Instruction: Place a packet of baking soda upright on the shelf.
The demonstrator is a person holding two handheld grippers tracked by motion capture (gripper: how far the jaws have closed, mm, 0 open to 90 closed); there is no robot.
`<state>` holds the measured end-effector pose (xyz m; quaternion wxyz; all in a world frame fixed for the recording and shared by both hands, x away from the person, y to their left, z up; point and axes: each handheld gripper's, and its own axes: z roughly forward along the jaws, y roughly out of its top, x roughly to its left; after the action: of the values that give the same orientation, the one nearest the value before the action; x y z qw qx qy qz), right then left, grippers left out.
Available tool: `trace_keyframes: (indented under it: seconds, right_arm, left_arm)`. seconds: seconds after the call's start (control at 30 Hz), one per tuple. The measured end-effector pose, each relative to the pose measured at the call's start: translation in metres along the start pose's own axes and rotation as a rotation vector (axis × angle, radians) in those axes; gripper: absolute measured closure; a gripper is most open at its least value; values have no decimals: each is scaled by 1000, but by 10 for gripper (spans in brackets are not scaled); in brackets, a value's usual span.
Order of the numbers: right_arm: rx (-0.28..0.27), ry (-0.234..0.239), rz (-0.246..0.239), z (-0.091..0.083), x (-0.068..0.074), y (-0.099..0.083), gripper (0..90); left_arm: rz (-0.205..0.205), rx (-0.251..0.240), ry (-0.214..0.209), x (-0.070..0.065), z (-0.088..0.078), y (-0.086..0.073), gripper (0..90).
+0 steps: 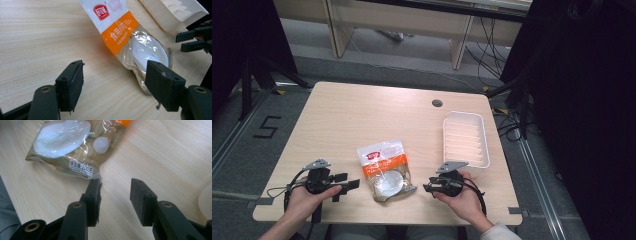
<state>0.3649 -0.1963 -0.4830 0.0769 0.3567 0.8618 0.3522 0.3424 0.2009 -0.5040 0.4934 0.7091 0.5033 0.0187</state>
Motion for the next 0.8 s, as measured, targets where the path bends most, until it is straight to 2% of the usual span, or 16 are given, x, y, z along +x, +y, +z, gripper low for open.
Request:
trace_keyframes:
  seconds: [0.07,0.1,0.17,0.2,0.27,0.33,0.37,0.4,0.47,0.5,0.53,0.6,0.63,0.73,0.77,0.8]
  right_arm:
    - [20,12,2,-2,0,1,613]
    - [17,18,-6,-3,-1,1,612]
    - [-10,11,11,0,1,0,612]
    - [16,9,-12,-2,1,0,609]
    - [-6,9,-5,0,2,0,607]
    - [-11,6,-34,2,2,0,601]
    - [-11,6,-34,2,2,0,601]
    - [17,14,-24,0,3,1,600]
    - [18,14,-18,-1,4,1,600]
    - [18,16,-16,-1,4,1,600]
    - [-15,8,-15,2,3,0,600]
    - [-10,5,-27,2,2,0,600]
    - [-10,4,-28,2,2,0,600]
    - [-10,3,-30,2,2,0,600]
    - [-4,16,-5,1,4,0,599]
    - [-4,16,-5,1,4,0,599]
  left_arm:
    - [-7,-2,3,1,2,2,306]
    - [-12,-6,-4,2,4,3,307]
    - [-12,-10,5,4,5,4,311]
    - [-14,-15,3,5,6,5,314]
    - [-20,-12,-1,7,10,9,317]
    - [-40,-20,-2,10,17,14,326]
    - [-40,-20,-2,10,17,14,330]
    - [-40,-16,-1,12,19,16,330]
    - [-57,-33,-6,15,26,22,343]
    - [-61,-28,-13,16,29,24,346]
    - [-66,-31,-19,16,31,26,348]
    - [-76,-33,-21,17,34,27,349]
    - [-71,-9,-38,19,36,30,351]
    - [-89,-23,-41,17,42,32,353]
    - [-85,-25,-39,17,45,33,356]
    - [-86,-23,-41,18,47,34,356]
